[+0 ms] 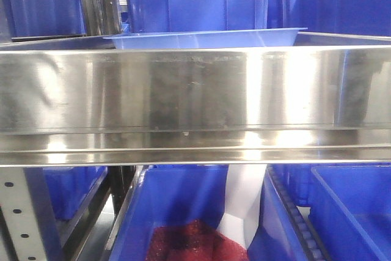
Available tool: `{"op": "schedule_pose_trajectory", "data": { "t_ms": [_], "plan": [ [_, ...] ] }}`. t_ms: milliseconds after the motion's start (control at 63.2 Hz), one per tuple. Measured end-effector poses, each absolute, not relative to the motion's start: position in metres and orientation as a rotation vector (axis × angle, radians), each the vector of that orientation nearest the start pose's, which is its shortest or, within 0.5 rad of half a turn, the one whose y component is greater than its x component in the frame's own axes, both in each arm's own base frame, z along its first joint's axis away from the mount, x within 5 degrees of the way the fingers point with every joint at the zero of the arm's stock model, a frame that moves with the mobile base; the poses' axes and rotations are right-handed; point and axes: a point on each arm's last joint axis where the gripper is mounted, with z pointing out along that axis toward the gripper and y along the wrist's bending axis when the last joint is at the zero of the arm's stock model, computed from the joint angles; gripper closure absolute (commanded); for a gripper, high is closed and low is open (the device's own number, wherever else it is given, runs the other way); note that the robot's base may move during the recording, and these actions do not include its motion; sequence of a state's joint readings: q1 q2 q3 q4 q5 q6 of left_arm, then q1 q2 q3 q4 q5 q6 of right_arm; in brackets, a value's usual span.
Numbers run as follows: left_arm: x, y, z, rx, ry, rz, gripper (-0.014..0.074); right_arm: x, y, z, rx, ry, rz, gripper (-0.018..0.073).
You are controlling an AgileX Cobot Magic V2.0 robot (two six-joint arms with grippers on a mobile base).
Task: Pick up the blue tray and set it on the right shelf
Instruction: 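Open both grippers and release the tray on the shelf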
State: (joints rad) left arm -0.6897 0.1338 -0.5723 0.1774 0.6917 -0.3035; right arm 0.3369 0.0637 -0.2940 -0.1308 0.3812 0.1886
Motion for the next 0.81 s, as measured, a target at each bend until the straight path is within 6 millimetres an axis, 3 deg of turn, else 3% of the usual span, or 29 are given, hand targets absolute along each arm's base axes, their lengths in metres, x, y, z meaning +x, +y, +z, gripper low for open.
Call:
{"op": "schedule_pose_trajectory", "data": {
  "t_ms": [348,538,681,807],
  "plan": [
    [0.022,-0.006,0.329,0.365,1.724,-0.544,0.0645,0.042,0.010,0.273,-0.183,1.628,0.270,0.0502],
    [0.017,-0.005,0.323,0.324,1.716,-0.418,0.0645,0.042,0.010,0.273,-0.183,1.628,0.270,0.0502],
    [0.018,-0.008,0.305,0.225,1.660,-0.316,0.0645,0.042,0.010,0.273,-0.183,1.627,0.271,0.0502],
    [0.029,-0.009,0.276,0.112,1.617,-0.255,0.0645,0.042,0.010,0.273,-0.183,1.627,0.271,0.0502]
  ]
}}
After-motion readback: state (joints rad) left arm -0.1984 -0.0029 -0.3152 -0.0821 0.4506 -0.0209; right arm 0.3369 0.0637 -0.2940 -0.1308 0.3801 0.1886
